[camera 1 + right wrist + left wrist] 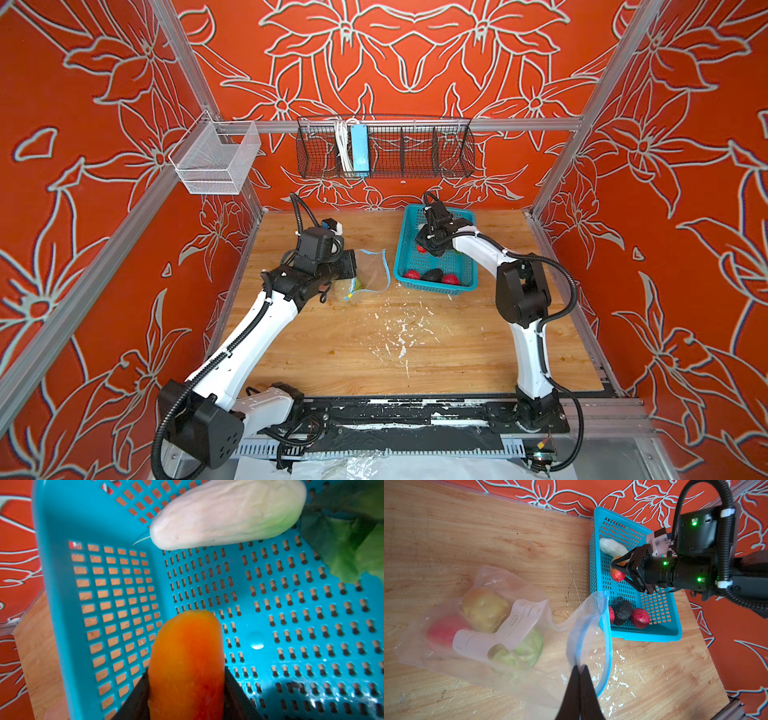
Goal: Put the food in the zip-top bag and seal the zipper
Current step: 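Lower the right gripper and grasp the orange-red mango, then lift the mango with the right gripper toward the bag opening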
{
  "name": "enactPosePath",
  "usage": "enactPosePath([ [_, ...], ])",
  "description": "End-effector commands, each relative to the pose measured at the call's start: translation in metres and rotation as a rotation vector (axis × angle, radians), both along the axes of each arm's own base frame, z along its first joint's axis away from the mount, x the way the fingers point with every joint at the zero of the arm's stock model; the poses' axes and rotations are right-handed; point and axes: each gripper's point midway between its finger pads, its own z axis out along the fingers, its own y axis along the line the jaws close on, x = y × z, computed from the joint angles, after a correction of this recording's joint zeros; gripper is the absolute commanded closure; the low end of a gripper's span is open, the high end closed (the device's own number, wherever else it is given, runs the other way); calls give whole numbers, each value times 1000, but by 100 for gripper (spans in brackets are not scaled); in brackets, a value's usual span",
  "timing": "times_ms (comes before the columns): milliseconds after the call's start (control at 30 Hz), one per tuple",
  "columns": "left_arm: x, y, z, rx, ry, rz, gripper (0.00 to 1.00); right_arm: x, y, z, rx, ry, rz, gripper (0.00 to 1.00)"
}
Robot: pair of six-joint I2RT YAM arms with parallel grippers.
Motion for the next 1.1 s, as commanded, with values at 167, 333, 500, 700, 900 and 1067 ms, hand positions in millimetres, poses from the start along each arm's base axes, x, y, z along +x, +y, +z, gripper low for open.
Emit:
enactPosePath([
  [167,0,2,5,-15,-23,6,100,-16,5,46,34,-80,51,65],
  [333,-1,1,5,-17,-22,-1,100,-27,11,59,42,-100,74,65],
  [500,0,2,5,-18,-21,8,100,-35,20,69,42,-113,101,65],
  [700,-1,1,6,-20,-24,4,100,-45,36,83,70,-132,136,65],
  [900,-1,1,6,-22,-23,4,100,-53,55,95,116,-166,169,65],
  [1067,-1,0,6,-23,-22,2,100,-62,69,108,119,-193,209,65],
])
